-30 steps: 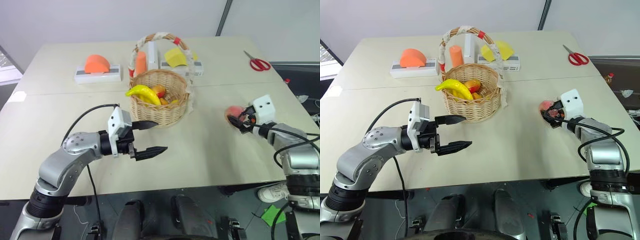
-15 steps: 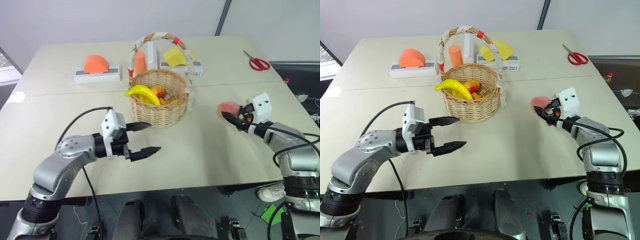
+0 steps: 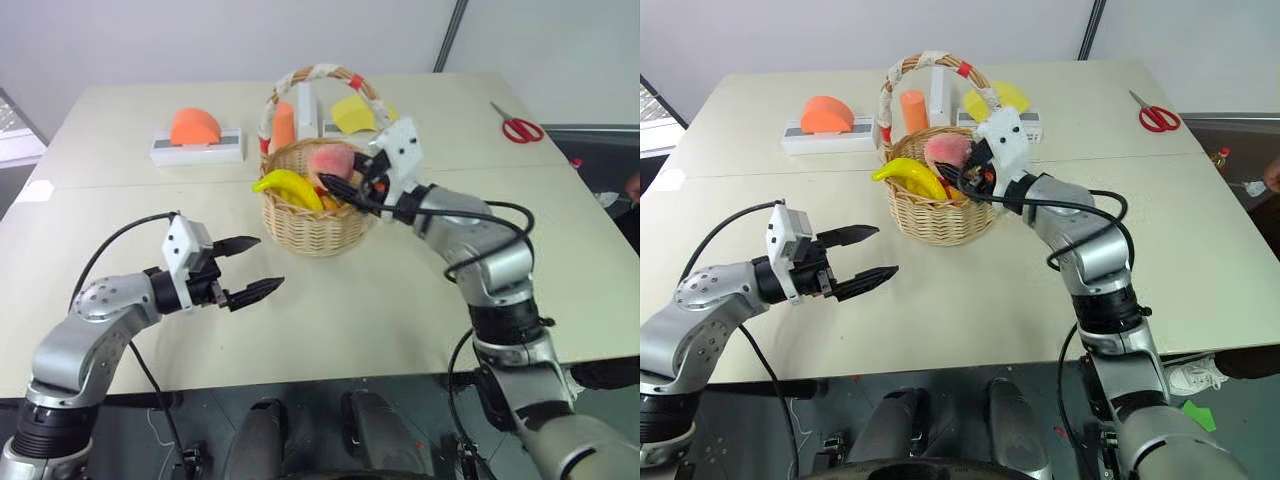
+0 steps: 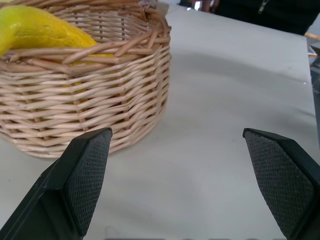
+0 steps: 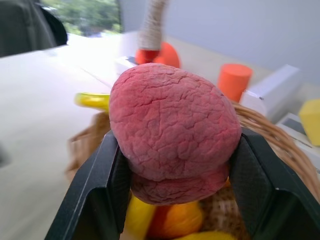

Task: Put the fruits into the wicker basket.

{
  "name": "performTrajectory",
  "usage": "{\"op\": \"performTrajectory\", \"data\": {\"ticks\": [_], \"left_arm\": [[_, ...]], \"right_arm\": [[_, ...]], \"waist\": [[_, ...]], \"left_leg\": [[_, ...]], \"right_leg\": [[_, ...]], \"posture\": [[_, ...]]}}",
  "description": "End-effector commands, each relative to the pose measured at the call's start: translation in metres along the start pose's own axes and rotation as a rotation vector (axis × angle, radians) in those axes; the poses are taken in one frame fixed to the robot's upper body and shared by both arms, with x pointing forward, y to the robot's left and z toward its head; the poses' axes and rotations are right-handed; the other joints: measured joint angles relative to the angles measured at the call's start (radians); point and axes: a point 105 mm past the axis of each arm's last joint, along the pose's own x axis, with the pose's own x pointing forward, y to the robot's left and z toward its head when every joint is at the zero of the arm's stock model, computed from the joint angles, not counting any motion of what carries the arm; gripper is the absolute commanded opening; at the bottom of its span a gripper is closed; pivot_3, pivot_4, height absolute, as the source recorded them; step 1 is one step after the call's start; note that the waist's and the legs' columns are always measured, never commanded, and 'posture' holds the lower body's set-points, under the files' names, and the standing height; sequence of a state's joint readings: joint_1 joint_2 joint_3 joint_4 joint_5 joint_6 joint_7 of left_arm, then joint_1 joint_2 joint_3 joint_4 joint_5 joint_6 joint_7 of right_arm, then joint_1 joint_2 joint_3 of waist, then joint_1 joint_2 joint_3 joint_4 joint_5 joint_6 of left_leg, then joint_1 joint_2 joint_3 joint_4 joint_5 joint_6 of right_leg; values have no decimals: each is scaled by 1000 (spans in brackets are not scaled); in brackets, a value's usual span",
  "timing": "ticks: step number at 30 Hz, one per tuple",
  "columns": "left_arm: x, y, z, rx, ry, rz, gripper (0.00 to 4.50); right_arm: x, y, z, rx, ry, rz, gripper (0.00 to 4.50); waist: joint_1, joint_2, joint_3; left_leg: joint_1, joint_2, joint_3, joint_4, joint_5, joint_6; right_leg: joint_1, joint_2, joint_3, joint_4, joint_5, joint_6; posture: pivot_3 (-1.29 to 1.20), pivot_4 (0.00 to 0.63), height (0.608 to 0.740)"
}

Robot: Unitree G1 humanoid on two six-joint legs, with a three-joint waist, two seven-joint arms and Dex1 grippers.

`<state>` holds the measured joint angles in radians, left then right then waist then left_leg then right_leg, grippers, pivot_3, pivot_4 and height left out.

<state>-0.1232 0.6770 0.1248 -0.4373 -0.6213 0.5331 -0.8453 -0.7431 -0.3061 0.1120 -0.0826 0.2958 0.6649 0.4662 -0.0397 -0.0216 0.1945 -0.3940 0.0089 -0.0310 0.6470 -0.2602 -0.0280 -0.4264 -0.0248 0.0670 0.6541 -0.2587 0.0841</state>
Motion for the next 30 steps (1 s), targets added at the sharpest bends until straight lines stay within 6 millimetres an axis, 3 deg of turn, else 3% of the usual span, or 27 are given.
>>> {"op": "performTrajectory", "data": {"ticks": [1,4,8,12,16,22,26,29,30], "left_arm": [[0,-5,11,34,-39,-1,4500],[-1,-6,11,33,-40,5,4500],[-1,-5,11,31,-41,9,4500],[0,-5,12,27,-49,9,4500],[3,-4,12,22,-54,-8,4500],[11,1,26,19,-144,4,4500],[13,7,41,18,-221,38,4500],[14,11,47,36,-249,73,4500],[14,10,48,38,-251,76,4500]], "right_arm": [[4,-3,12,-35,-46,-25,3208],[3,4,25,-67,-106,-3,4451],[-24,27,44,-113,-201,155,4451],[-63,36,34,-138,-167,253,4451],[-79,12,14,-30,-100,138,4451],[-55,-34,-9,82,-75,-153,4451],[-34,-42,-10,124,-109,-194,4451],[-23,-56,-13,151,-131,-260,3632],[-22,-57,-13,161,-139,-264,3137]], "waist": [[-1,0,0],[-4,0,0],[-4,0,0],[3,0,0],[-4,0,0],[-6,0,0],[-5,0,0],[-5,0,0],[-5,0,0]], "left_leg": [[0,-1,0,0,0,0],[0,-1,0,0,0,0],[0,-1,0,0,0,0],[-1,-2,-1,0,-1,2],[1,-2,0,1,-1,2],[2,1,2,1,-1,2],[1,2,2,1,-1,2],[1,3,2,1,-1,2],[1,3,2,1,-1,2]], "right_leg": [[0,0,0,0,0,0],[0,-1,0,0,0,0],[0,0,0,0,0,0],[1,-1,-1,-1,0,1],[2,-1,-1,-1,0,1],[2,7,1,0,0,0],[1,8,1,0,1,-1],[1,8,1,0,1,-1],[1,8,1,0,1,-1]], "posture": [[0,150,740],[0,150,740],[0,150,740],[0,150,740],[0,150,740],[0,150,740],[0,150,740],[0,150,740],[0,150,740]]}}
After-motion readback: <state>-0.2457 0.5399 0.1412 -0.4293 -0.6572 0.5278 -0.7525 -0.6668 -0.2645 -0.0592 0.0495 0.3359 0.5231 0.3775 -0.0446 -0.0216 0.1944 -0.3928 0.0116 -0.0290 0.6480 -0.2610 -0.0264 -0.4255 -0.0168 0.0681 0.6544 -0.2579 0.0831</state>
